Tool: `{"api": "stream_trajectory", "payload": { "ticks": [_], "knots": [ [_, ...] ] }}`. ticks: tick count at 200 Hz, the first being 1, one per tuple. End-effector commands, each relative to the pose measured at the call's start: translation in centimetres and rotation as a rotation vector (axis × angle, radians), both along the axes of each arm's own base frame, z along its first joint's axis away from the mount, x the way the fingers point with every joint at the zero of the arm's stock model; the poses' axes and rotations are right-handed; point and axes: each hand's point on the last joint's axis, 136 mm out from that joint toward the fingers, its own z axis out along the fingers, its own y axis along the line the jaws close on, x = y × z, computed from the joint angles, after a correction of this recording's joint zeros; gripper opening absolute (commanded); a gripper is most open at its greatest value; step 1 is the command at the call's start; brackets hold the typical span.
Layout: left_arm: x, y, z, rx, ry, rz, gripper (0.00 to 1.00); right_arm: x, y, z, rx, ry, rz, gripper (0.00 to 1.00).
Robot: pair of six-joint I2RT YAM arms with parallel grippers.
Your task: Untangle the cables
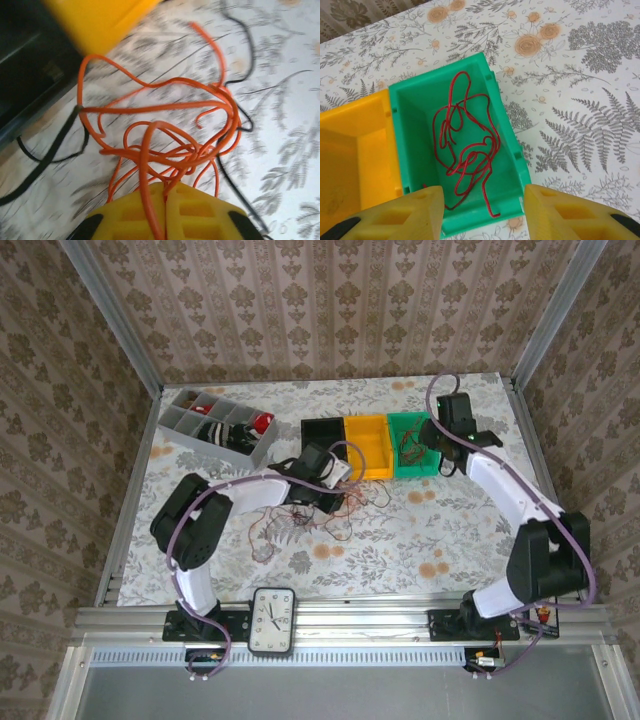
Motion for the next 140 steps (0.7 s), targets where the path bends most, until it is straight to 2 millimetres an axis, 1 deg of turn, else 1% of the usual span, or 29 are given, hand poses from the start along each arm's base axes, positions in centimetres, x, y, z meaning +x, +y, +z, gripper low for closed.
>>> {"api": "stream_trajectory", "payload": {
  "ticks": [1,5,6,8,13,20,31,44,60,71,88,96,113,124,140],
  "knots": [
    [-1.0,-1.8,2.6,-0.026,-0.044,-0.111,0.32,-1.8,0.9,-1.5,0.013,0.014,0.018,0.46],
    [-0.9,-1.7,3.0,-0.028,-0.056,-0.106,0.39,-2.1,1.2,-2.1,0.011,0.026,0.025,0.46],
    [-0.9,-1.7,3.1,-0.028,-0.060,-0.103,0.40,-2.2,1.2,-1.5,0.013,0.011,0.028,0.46],
    [-0.8,-1.5,3.2,-0.027,-0.065,-0.097,0.43,-2.4,1.4,-1.2,0.014,0.001,0.032,0.46],
    [-0.6,-1.2,3.7,-0.026,-0.081,-0.076,0.49,-2.7,1.7,-1.3,0.012,-0.002,0.040,0.46],
    [-0.4,-0.4,4.2,-0.024,-0.096,-0.044,0.55,-3.1,2.2,-1.4,0.012,-0.006,0.055,0.46],
    [-0.2,1.3,5.0,-0.020,-0.112,0.016,0.61,-3.6,3.0,-1.6,0.010,-0.011,0.075,0.46],
    [-0.4,3.9,5.6,-0.017,-0.101,0.096,0.65,-3.9,3.8,-1.8,0.009,-0.015,0.097,0.46],
    [-1.2,7.5,5.6,-0.003,-0.051,0.203,0.67,-4.1,4.5,-2.2,0.010,-0.007,0.112,0.46],
    [-1.7,10.1,5.1,0.024,-0.023,0.296,0.68,-4.0,4.9,-2.4,0.012,-0.005,0.122,0.46],
    [-2.3,14.9,3.4,0.118,0.012,0.455,0.68,-3.7,5.4,-2.7,0.021,-0.003,0.133,0.46],
    [-2.5,16.3,2.9,0.134,0.024,0.494,0.68,-3.6,5.7,-2.8,0.025,0.003,0.139,0.46],
    [-2.7,17.9,2.2,0.156,0.059,0.535,0.71,-3.4,6.1,-3.0,0.029,0.010,0.152,0.46],
    [-2.7,18.0,1.7,0.164,0.090,0.525,0.72,-3.4,6.3,-3.2,0.031,0.014,0.155,0.46],
    [-2.4,17.6,1.0,0.182,0.111,0.482,0.75,-3.2,6.4,-3.0,0.037,0.009,0.159,0.46]
  ]
}}
